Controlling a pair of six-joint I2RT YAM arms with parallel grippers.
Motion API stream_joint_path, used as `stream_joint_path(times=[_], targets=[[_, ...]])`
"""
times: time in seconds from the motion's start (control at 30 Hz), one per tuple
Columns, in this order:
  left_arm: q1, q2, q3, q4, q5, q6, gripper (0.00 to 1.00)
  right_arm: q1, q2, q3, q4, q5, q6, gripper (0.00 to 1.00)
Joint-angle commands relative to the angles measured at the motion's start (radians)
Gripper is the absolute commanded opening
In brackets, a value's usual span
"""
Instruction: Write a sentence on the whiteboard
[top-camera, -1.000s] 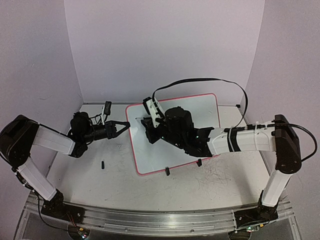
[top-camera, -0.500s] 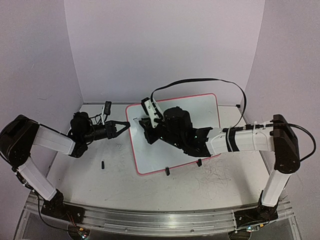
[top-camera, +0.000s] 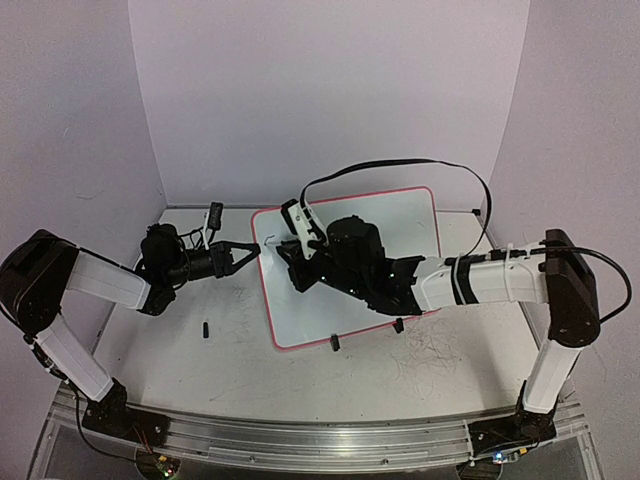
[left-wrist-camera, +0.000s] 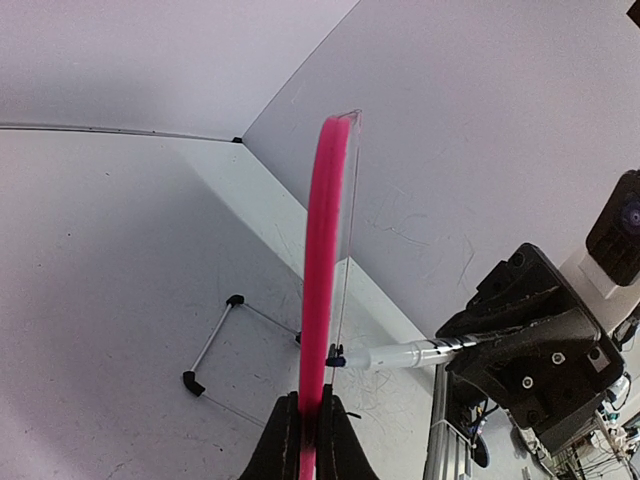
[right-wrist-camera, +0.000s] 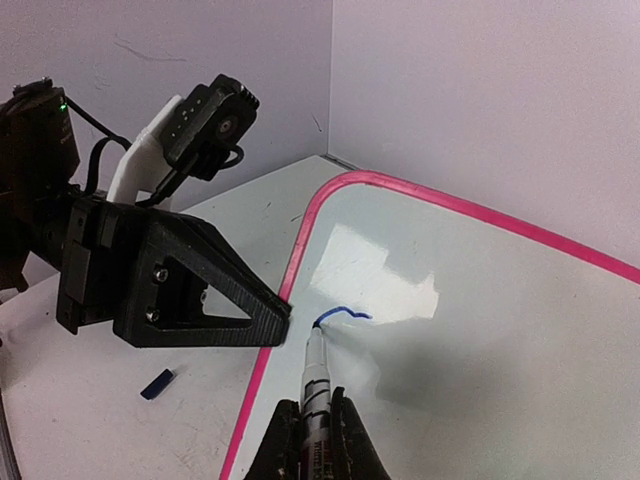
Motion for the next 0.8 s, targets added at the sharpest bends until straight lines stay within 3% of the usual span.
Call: stream_joint_path(times=[0.0, 0.77], targets=[[-0.004, 0.006, 0.026, 0.032, 0.025, -0.027, 0.00, -0.001, 0.003, -0.019, -0.004, -0.011, 0.011, 0.00], [-0.003, 0.004, 0.021, 0.032, 0.029, -0.030, 0.00, -0.003, -0.039, -0.076, -0.022, 0.010, 0.043, 0.00]])
